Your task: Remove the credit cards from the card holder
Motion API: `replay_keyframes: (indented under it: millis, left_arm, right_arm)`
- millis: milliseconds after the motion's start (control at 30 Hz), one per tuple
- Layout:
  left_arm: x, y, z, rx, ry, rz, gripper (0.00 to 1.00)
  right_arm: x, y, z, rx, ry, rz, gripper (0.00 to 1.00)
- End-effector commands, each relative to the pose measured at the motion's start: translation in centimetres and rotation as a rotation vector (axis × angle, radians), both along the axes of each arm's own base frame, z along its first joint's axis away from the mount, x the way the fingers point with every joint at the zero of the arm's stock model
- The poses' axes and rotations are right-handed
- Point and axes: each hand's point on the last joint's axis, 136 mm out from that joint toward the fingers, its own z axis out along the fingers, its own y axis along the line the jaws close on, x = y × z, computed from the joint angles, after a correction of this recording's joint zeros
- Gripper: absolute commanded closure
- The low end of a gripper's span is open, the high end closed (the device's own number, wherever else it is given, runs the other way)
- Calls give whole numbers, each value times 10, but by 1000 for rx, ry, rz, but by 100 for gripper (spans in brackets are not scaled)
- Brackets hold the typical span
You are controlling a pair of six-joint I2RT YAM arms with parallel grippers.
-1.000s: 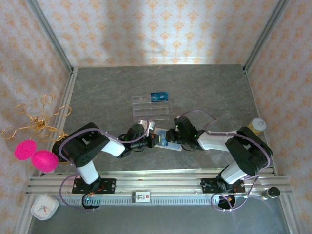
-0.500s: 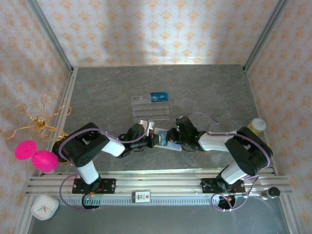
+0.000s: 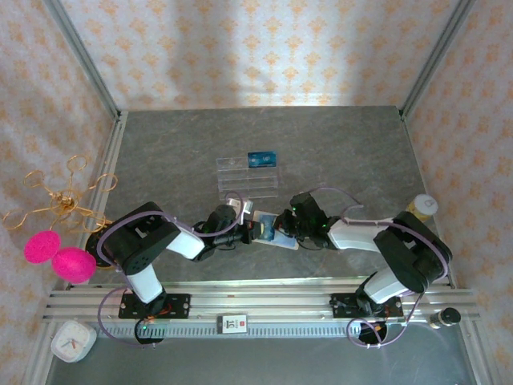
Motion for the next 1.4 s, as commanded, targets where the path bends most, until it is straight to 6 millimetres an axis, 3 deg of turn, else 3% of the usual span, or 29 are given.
replay_keyframes:
  millis: [0,233,500,600,667,767,1033,1200,1367]
  left_arm:
    - [-21,14,-30,63,112,-1,100]
    - [-24,14,-31,43,123,1,100]
    - [-23,11,-27,27,120,-6,100]
    - [-21,8,-14,2,96,-9,99]
    - [-16,7,2,-26,62,-4,93]
    - [-9,7,39,-74,-27,1,84]
    - [-24,-2,143,-327,-279,-150,69]
    - [-36,7,182,-484,-341,-186,63]
    - [-41,20,199,-587,-354,-183,61]
  right_arm:
    - [5,-11,9,-53,-24,-35,100]
    - [-6,-18,6,-21,36,-47,100]
    - [-9,-59,3,-208,-56,-73,100]
    - [-9,-67,14,-248,-125,-52,100]
    - [-7,-71,21,-269,-172,-37,100]
    - [0,-68,50,-246,-283,-7,100]
    - [-8,-14,147,97,-594,204,100]
    - [-25,1,196,334,-735,258,100]
    - [-29,7,214,399,-765,284,100]
